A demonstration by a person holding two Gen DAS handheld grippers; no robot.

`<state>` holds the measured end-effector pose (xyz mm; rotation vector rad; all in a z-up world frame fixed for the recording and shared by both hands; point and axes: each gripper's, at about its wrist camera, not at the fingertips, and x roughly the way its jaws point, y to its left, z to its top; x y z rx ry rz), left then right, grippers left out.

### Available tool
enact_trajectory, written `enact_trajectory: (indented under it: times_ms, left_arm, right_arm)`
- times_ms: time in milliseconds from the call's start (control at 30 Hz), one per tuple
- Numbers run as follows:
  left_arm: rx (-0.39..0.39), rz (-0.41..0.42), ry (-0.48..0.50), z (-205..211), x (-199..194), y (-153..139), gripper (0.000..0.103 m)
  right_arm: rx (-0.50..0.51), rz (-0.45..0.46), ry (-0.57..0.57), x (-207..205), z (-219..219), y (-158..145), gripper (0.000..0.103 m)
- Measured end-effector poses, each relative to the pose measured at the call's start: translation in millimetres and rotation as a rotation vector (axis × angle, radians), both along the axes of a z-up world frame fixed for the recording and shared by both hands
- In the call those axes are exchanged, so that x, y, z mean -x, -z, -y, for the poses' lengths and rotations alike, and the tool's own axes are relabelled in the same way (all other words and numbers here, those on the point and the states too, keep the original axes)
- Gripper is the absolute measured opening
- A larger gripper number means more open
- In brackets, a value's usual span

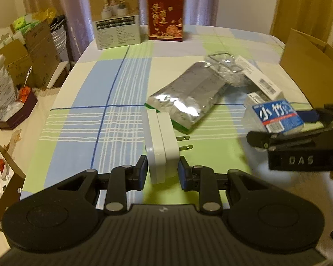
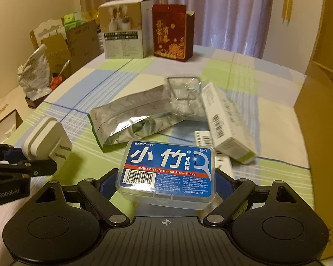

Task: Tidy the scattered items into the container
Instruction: 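Grasp the blue floss-pick box with the right gripper while the left gripper holds the plug, then carry the plug with the left gripper and floss box with the right over the cardboard box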

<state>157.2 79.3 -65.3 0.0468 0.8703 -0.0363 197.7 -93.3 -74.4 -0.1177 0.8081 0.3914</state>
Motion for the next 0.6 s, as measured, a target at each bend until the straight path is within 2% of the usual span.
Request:
enact_trajectory:
  times_ms: [267,600]
  left_arm:
    - [-0.021,0.049,0.088,36.1,10.3,-30.2,0.024]
    - [0.017,0.14,0.208,107.9,22.8,-76.8,0.024]
  right_arm:
    - [-0.007,0.071,0.046,22.7,45.3,-39.5,0.09]
    - [-0.013,0.177,0.19,47.0,142.0,-99.6,0.09]
